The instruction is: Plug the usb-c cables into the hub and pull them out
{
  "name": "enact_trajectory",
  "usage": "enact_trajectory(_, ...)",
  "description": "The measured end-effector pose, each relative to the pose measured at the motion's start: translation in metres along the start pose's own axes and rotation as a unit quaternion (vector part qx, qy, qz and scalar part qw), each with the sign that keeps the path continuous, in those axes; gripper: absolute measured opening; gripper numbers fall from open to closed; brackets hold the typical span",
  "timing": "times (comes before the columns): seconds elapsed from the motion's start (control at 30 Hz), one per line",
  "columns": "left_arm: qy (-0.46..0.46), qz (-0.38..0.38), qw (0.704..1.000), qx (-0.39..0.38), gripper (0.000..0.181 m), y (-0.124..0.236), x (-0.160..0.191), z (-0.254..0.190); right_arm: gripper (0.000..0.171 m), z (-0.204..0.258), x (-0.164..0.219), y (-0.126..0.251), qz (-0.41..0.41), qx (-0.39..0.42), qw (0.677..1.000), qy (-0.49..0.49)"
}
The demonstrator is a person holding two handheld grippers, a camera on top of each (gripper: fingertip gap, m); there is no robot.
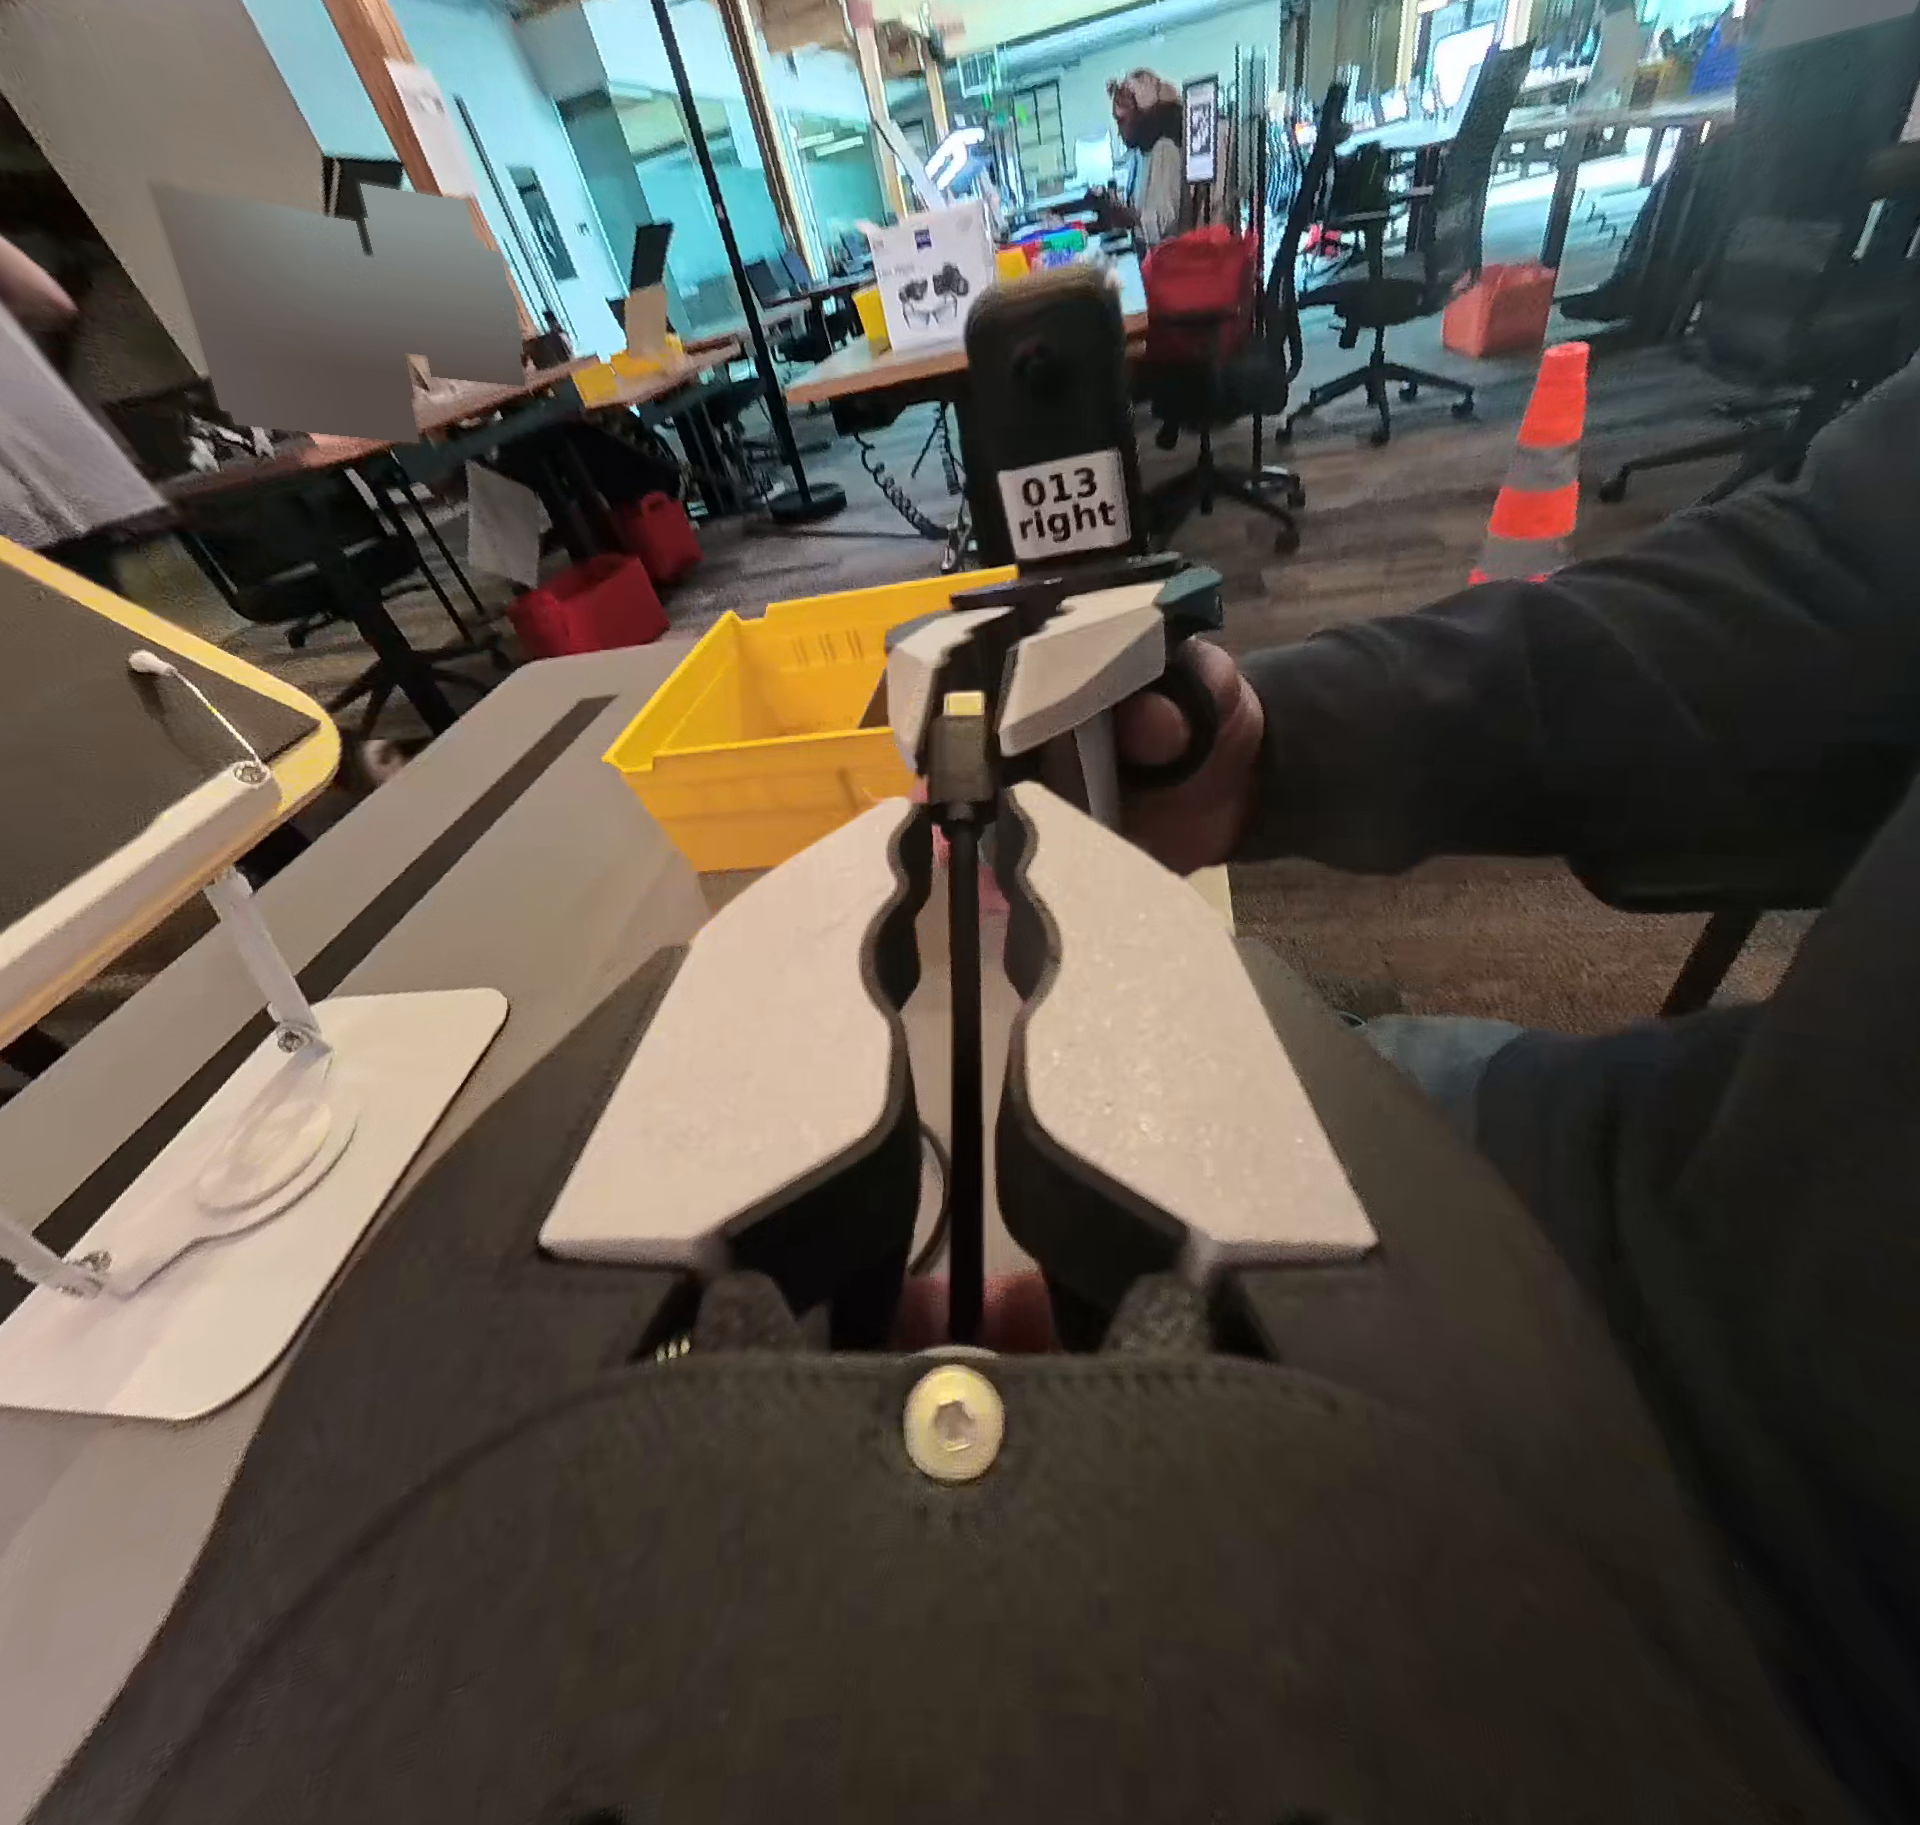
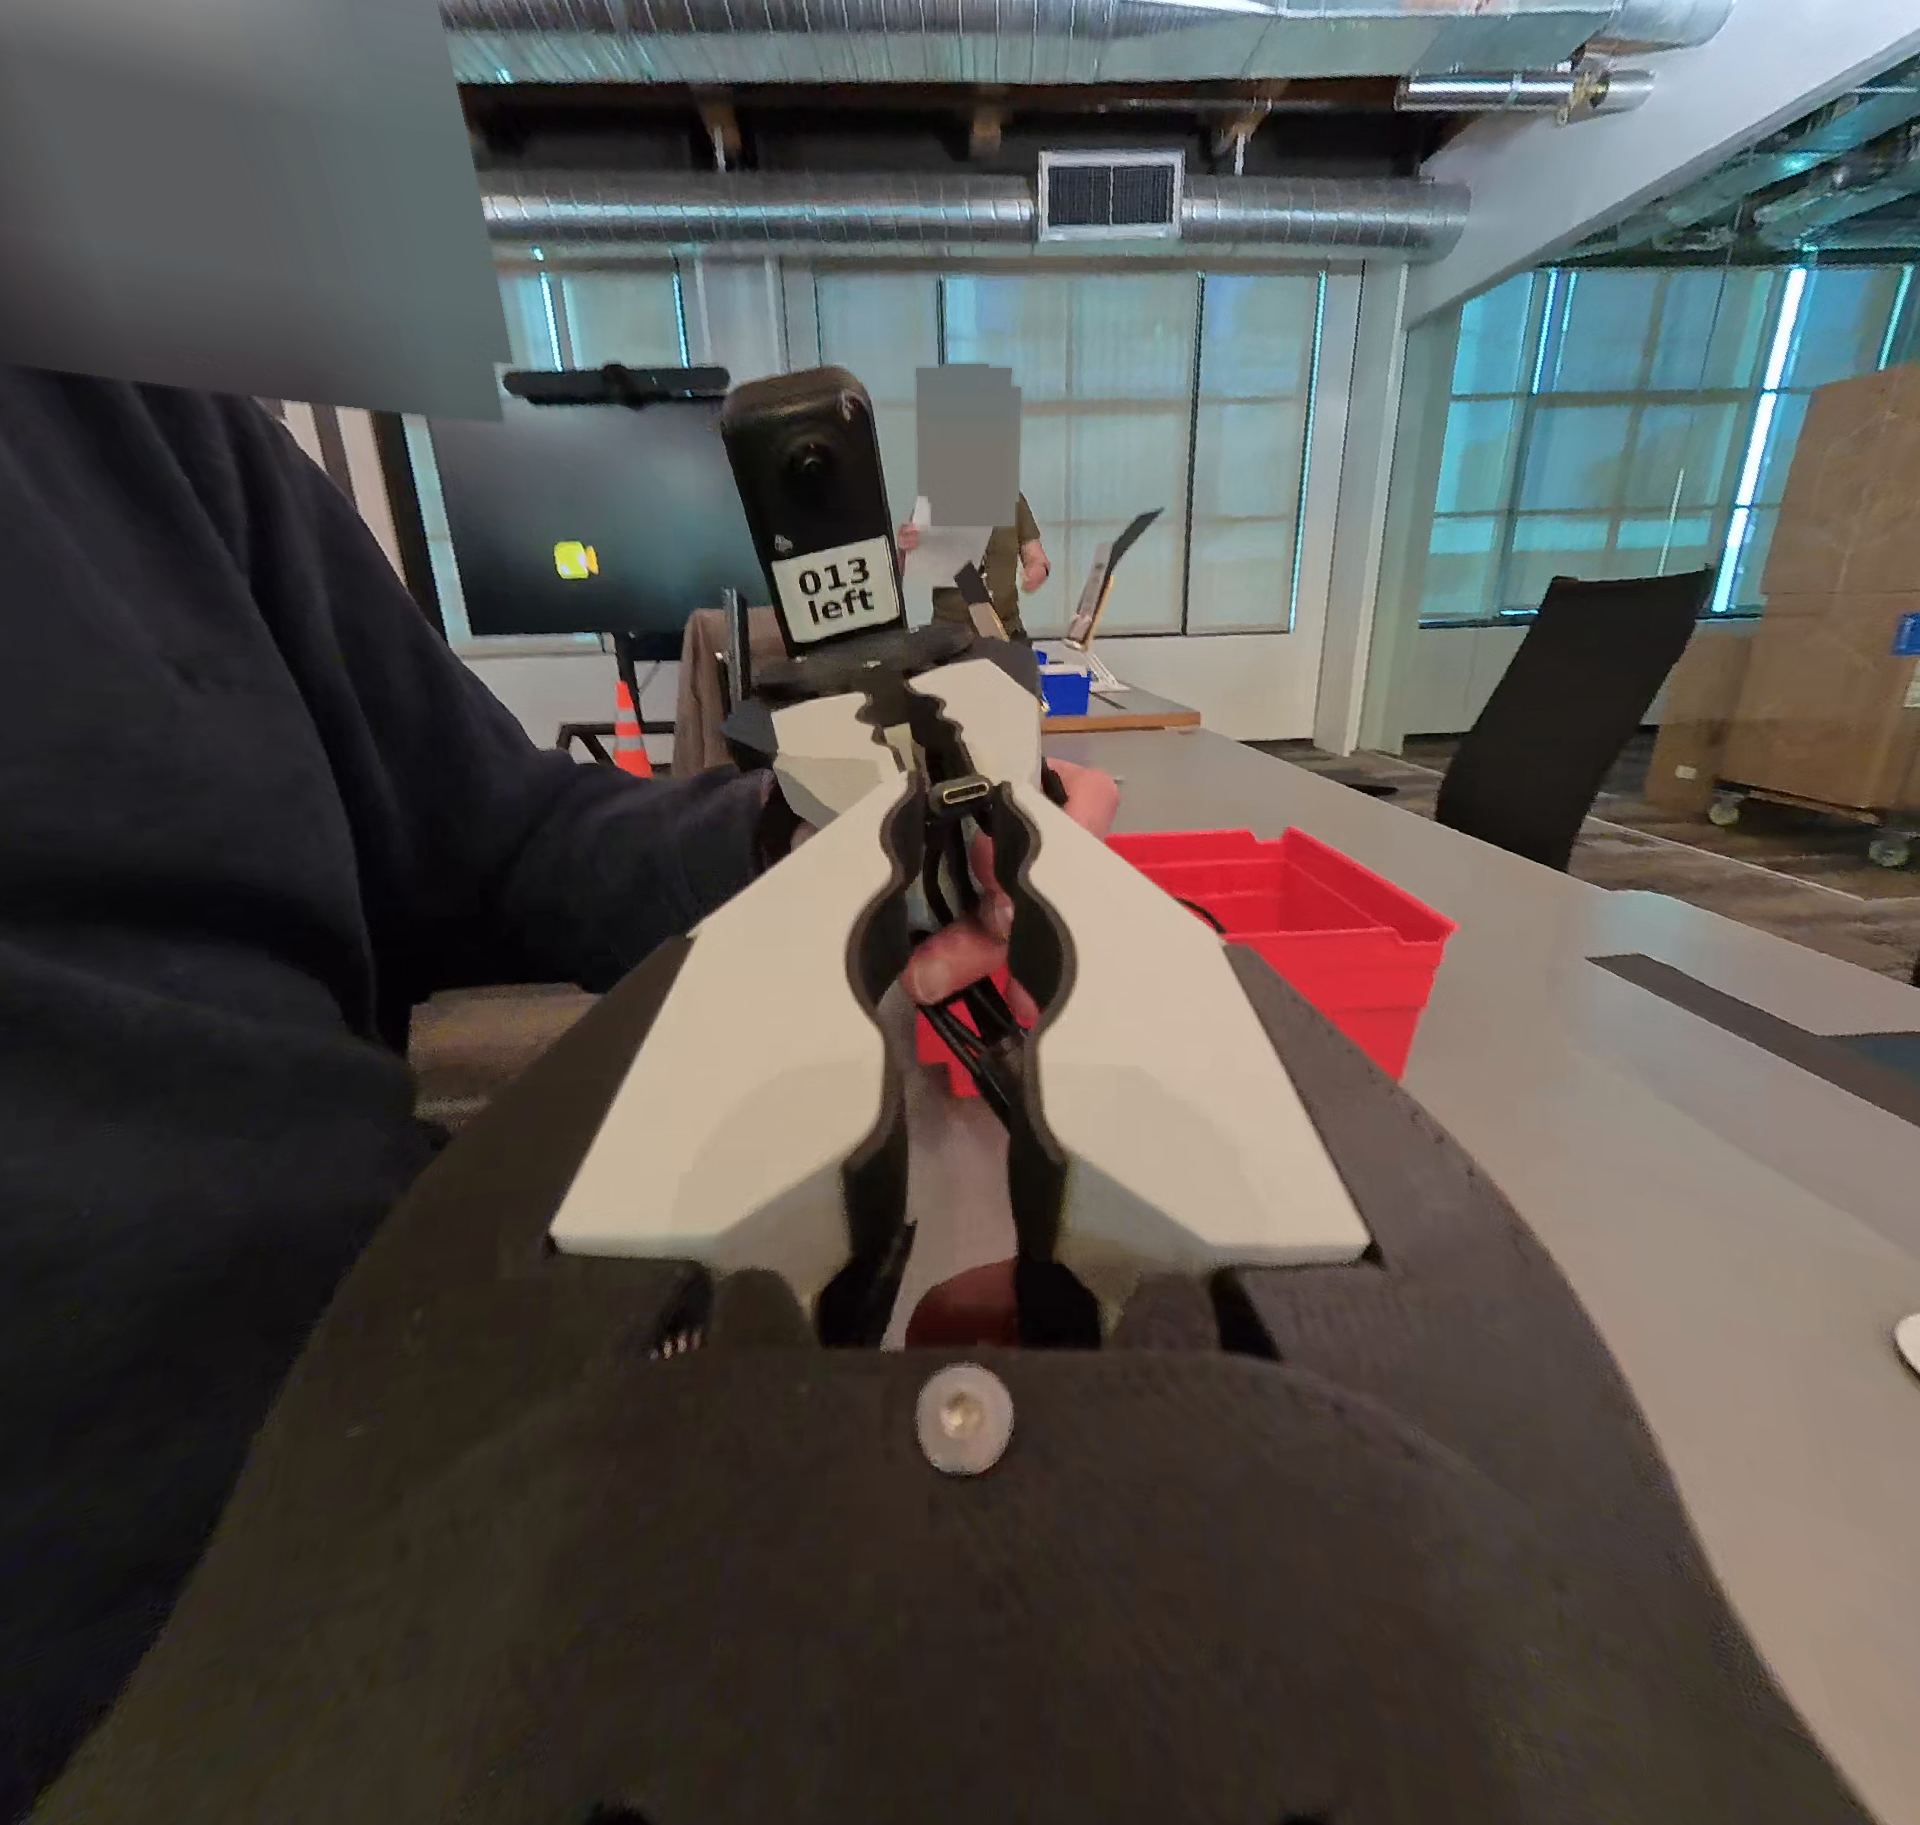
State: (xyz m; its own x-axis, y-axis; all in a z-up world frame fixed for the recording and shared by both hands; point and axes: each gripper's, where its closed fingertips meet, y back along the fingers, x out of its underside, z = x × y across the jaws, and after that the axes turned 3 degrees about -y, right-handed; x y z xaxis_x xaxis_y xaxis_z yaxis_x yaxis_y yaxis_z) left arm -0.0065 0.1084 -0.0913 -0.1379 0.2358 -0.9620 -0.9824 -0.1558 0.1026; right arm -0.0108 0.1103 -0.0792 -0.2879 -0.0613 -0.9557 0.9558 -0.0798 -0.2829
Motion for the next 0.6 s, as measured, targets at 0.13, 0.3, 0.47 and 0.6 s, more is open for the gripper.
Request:
enact_trajectory(0.13, -0.003, 0.023, 1.000, 0.007, 0.011, 0.000, 0.007, 0.000, 0.010, -0.002, 0.004, 0.000, 0.030, 0.018, 0.999, 0.037)
enact_trajectory(0.3, -0.003, 0.051, 0.998, 0.033, 0.011, 0.002, 0.013, -0.004, 0.012, 0.000, 0.015, -0.001, 0.090, 0.031, 0.991, 0.096)
enact_trajectory(0.47, -0.006, 0.080, 0.995, 0.052, 0.011, 0.005, 0.019, -0.006, 0.011, 0.001, 0.022, -0.002, 0.116, 0.029, 0.987, 0.110)
enact_trajectory(0.6, -0.011, 0.110, 0.992, 0.067, 0.011, 0.008, 0.027, -0.009, 0.010, 0.002, 0.031, -0.003, 0.149, 0.030, 0.981, 0.123)
